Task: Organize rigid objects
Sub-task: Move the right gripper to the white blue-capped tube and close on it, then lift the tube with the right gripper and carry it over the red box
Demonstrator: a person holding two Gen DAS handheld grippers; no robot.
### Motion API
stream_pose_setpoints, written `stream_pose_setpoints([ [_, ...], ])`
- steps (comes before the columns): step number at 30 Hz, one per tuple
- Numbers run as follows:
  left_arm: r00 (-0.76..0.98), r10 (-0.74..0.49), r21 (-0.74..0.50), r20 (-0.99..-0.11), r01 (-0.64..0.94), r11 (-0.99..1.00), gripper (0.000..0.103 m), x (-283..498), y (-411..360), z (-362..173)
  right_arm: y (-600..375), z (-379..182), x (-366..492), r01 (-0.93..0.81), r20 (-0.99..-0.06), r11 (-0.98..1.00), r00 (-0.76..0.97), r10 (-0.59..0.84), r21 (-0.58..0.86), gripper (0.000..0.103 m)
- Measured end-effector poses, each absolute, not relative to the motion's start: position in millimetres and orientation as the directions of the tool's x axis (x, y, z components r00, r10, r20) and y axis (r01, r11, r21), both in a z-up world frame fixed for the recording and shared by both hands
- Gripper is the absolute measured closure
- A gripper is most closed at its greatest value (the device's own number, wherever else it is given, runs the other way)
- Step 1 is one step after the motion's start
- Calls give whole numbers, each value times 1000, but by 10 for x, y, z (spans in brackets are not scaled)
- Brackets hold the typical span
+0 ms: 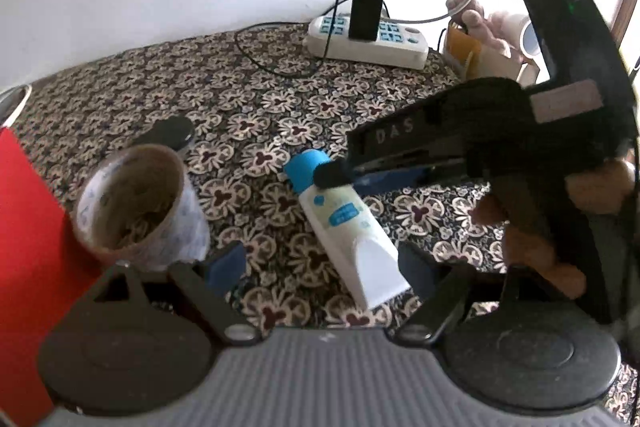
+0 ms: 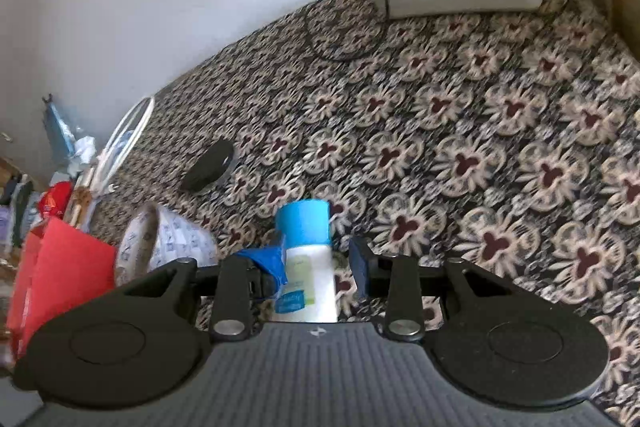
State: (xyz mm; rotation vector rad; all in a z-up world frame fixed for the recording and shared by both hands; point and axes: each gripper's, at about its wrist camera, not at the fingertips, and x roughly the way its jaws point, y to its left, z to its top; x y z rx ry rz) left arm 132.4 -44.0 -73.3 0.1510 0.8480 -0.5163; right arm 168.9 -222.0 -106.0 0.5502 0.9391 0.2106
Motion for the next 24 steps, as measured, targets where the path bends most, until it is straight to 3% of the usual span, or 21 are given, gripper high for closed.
stream_pose_setpoints([
  [9,491,-397,-123,-776,499,858,26,1531,-488,-887,-2224,-1093,1573,14,-679,812,557,478,583,89],
  [11,476,-411,-134,-778,513,848,31,1533,-491,-890,-2229,-1146,1551,21,-664,783,544,513,622,94],
  [13,452,-416,-146,-789,519,842,51,1522,-485,-908,-2258,-1172,1494,37,-650,757,540,534,652,94],
  [19,435,-410,-142,-802,527,838,62,1294,-367,-905,-2252,-1240,1185,65,-613,683,509,604,727,95],
  [24,422,-400,-122,-813,549,827,63,914,-249,-886,-2174,-1278,838,94,-592,636,490,640,766,95],
])
